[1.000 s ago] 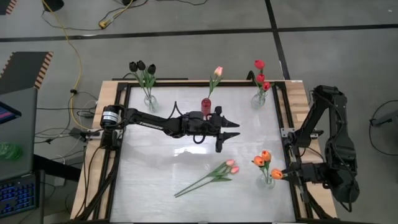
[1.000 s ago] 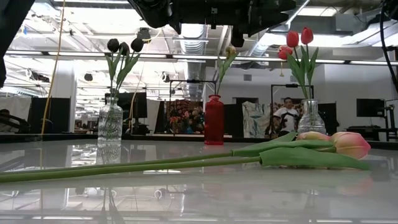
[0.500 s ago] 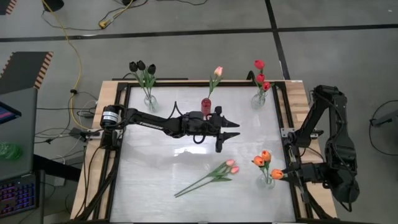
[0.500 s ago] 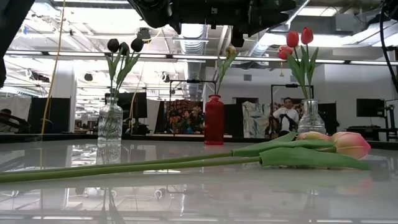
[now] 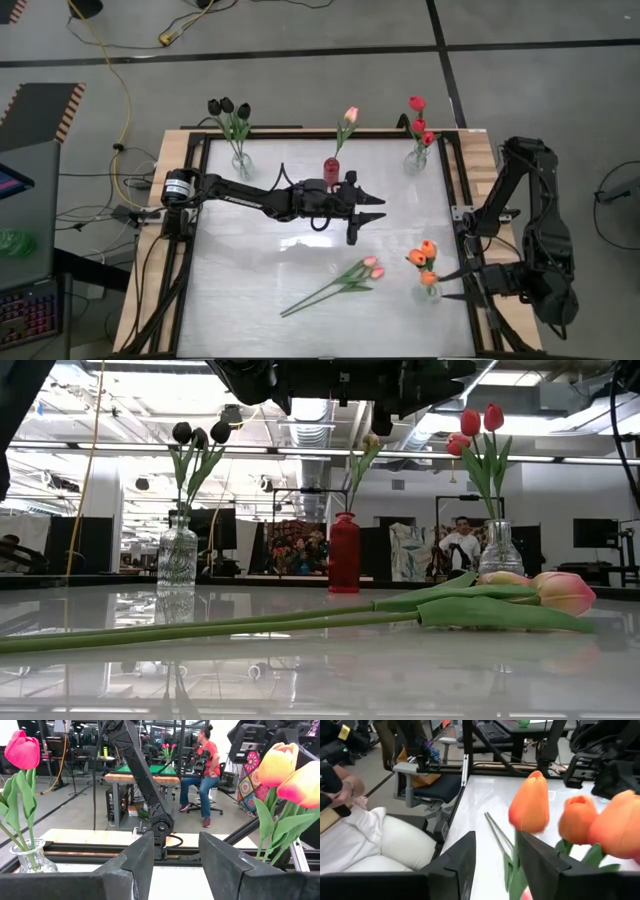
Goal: Sort flowers into vase by color
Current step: Put the orange flower into the bottom transparent vase, then put the top pink flower into the red transparent vase
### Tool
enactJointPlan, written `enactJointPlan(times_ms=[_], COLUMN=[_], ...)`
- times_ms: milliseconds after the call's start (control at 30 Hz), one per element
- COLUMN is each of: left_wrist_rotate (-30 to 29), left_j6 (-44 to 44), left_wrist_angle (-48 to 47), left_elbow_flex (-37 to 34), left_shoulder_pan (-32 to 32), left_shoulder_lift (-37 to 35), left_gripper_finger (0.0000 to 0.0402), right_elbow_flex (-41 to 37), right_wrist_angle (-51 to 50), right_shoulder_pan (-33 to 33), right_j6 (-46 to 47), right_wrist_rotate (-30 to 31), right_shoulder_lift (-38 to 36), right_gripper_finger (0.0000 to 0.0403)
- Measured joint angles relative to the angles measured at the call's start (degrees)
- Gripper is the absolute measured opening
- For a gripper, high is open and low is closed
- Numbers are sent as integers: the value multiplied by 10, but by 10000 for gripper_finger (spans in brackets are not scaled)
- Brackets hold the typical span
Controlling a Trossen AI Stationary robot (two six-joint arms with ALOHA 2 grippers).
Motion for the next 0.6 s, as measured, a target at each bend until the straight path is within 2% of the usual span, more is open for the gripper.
enactJointPlan(times_ms=[400,600], left_wrist_rotate=[1,16], left_j6=[-2,0], left_wrist_angle=[-59,-114], left_elbow_flex=[0,0], left_shoulder_pan=[3,3], left_shoulder_lift=[0,0], left_gripper_finger=[144,144], right_elbow_flex=[41,58], right_wrist_angle=[-12,-14], right_shoulder_pan=[1,-11], right_j6=[-6,-120], right_wrist_rotate=[-15,-12], right_shoulder_lift=[-47,-85], right_gripper_finger=[177,177])
